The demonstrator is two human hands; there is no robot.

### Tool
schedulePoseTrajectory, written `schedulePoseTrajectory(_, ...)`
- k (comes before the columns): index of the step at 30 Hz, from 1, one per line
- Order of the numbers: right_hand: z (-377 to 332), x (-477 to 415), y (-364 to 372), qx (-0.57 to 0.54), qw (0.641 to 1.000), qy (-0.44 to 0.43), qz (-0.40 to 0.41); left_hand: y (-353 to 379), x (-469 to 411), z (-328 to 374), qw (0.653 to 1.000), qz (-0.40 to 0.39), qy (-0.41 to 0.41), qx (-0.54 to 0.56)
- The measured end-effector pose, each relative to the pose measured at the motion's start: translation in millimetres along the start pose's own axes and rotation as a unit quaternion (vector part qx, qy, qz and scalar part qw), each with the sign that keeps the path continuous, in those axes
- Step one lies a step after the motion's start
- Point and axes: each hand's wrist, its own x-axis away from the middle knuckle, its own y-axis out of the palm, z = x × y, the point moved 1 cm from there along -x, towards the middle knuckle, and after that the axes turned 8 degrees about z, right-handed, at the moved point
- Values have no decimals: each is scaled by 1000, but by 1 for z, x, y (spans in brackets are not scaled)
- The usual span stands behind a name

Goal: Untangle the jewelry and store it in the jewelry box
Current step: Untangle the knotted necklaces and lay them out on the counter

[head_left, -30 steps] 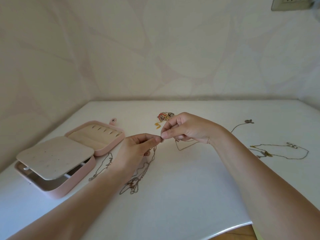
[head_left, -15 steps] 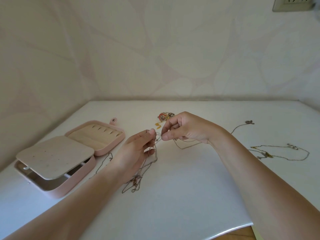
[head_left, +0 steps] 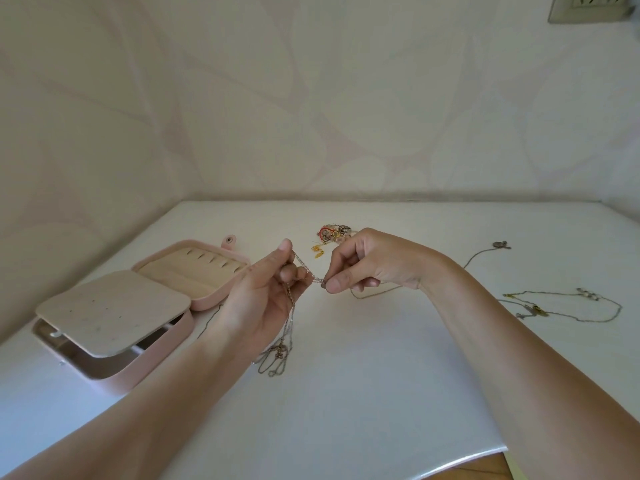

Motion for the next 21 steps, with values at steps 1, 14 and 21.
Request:
schedulePoseTrajectory(1,0,0,0,4,1000,2,-8,1,0,0,1000,3,-6,7)
schedulePoseTrajectory(14,-2,3,-6,2,1000,-15,14,-4,1,4,996,-31,-89,3)
schedulePoseTrajectory(21,-3,7,-11,26,999,1,-27,-7,0,8,996,-32,-83,28)
